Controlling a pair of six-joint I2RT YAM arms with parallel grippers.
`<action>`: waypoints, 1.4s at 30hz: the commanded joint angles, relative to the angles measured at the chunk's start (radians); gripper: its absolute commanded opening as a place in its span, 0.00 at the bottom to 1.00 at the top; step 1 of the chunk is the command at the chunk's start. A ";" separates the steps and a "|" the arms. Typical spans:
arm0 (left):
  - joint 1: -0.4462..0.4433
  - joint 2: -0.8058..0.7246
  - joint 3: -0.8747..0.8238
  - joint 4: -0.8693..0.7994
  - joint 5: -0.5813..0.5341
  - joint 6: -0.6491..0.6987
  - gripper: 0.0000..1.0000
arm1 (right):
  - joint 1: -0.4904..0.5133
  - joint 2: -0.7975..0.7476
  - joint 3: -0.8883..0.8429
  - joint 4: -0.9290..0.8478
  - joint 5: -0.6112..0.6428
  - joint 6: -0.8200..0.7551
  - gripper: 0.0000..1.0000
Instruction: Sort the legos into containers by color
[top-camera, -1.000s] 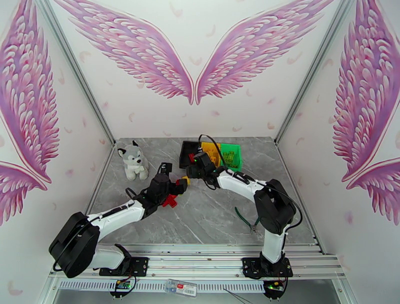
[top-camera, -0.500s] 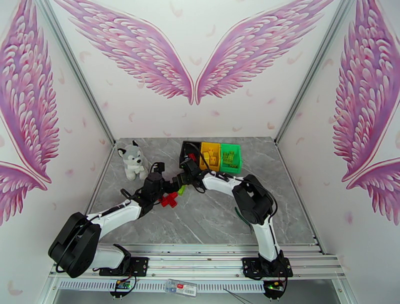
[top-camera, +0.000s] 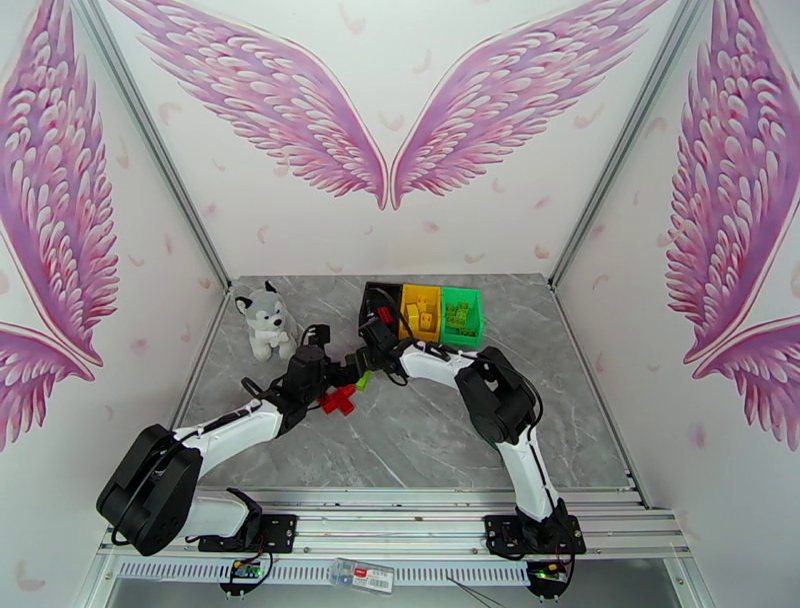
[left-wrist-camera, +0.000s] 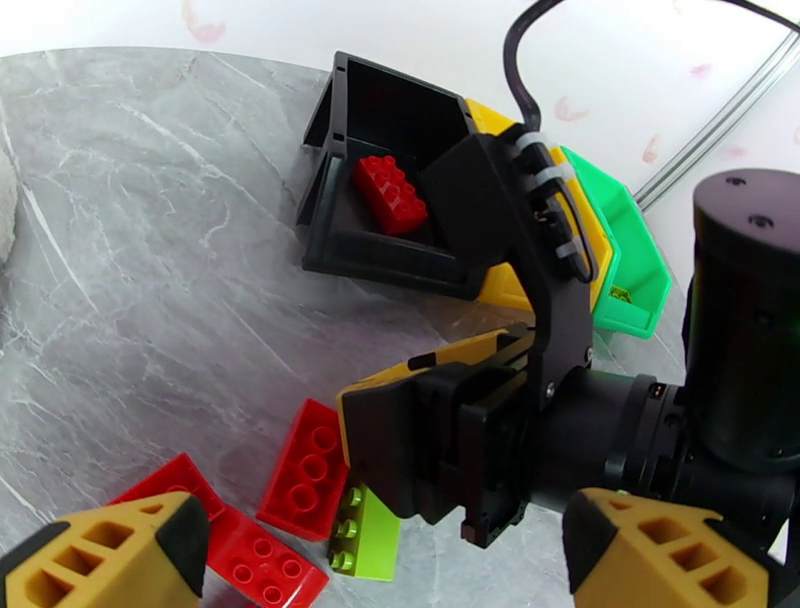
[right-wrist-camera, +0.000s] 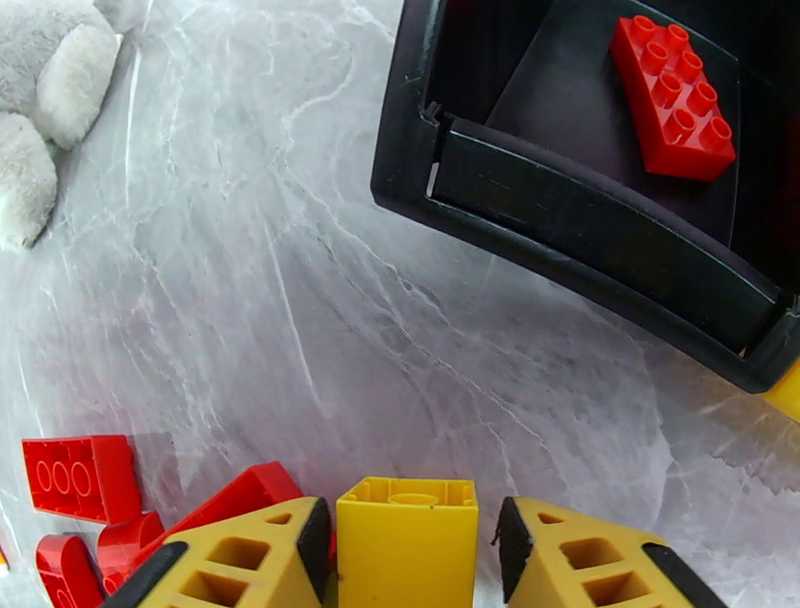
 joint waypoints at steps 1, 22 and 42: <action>0.004 -0.021 -0.014 0.013 0.007 -0.002 0.99 | -0.002 0.017 0.016 -0.020 0.022 0.007 0.46; -0.077 0.111 0.091 -0.032 0.059 0.053 0.99 | -0.095 -0.290 -0.263 0.087 0.063 0.054 0.28; -0.236 0.161 0.215 -0.164 -0.078 0.204 0.99 | -0.348 -0.073 0.263 -0.205 0.008 0.034 0.45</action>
